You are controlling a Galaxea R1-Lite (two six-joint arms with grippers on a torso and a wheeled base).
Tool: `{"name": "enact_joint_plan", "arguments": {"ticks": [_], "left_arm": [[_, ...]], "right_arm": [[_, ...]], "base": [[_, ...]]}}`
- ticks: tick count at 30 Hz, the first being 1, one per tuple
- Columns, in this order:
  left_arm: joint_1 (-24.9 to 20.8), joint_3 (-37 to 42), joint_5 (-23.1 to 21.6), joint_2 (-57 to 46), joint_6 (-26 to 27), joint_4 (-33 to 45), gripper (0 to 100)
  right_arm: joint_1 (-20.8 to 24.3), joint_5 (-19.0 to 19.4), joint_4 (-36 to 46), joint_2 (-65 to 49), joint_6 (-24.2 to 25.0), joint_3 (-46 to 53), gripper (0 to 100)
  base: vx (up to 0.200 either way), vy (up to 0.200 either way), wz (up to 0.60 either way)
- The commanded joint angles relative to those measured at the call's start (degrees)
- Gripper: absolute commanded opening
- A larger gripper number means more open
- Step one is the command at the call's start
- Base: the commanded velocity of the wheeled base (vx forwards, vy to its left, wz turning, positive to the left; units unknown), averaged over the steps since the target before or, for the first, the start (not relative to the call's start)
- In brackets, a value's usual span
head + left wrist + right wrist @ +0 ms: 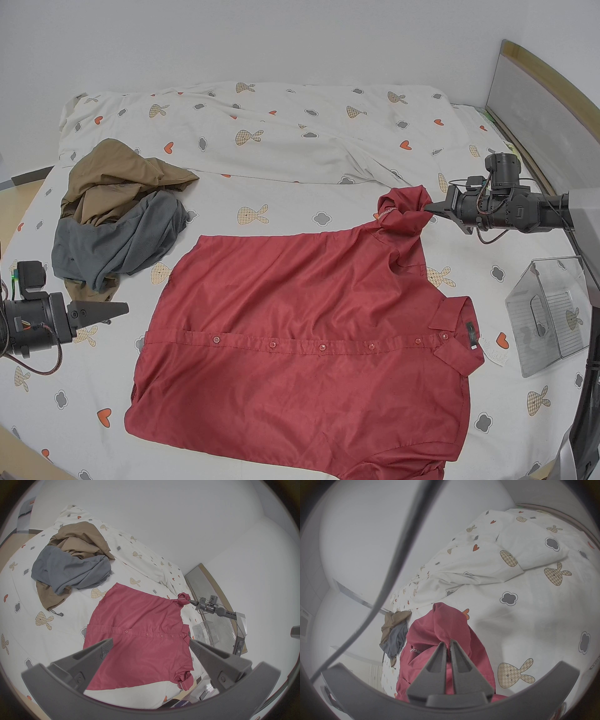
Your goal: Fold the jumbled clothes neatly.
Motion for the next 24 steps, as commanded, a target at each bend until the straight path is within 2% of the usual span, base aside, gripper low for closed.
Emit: {"name": "enact_joint_plan", "arguments": {"ticks": [1, 6, 8, 9, 22, 24], "left_arm": [[-0.8, 0.2, 0.0, 0.0, 0.0, 0.0, 100], [-1.4, 0.2, 0.0, 0.0, 0.0, 0.0, 100], [-1.5, 0.3, 0.0, 0.0, 0.0, 0.0, 100], [-1.5, 0.3, 0.0, 0.0, 0.0, 0.0, 100], [-1.9, 1.6, 0.0, 0.1, 0.0, -1.6, 100], [-1.9, 1.6, 0.0, 0.1, 0.0, -1.6, 100]], "right_arm": [[0.2, 0.0, 3.6, -0.5, -2.7, -0.4, 0], [0.6, 0.0, 6.6, -0.8, -7.0, -0.5, 0], [0.6, 0.1, 6.7, -0.7, -6.7, -1.0, 0], [0.6, 0.1, 6.7, -0.8, -6.7, -1.0, 100], [-2.3, 0.7, 6.1, -0.1, -7.5, 2.5, 100], [-2.7, 0.7, 6.1, 0.2, -9.0, 3.6, 100]], "base": [[0.0, 0.0, 0.0], [0.0, 0.0, 0.0], [0.0, 0.0, 0.0], [0.0, 0.0, 0.0], [0.0, 0.0, 0.0], [0.0, 0.0, 0.0]]}}
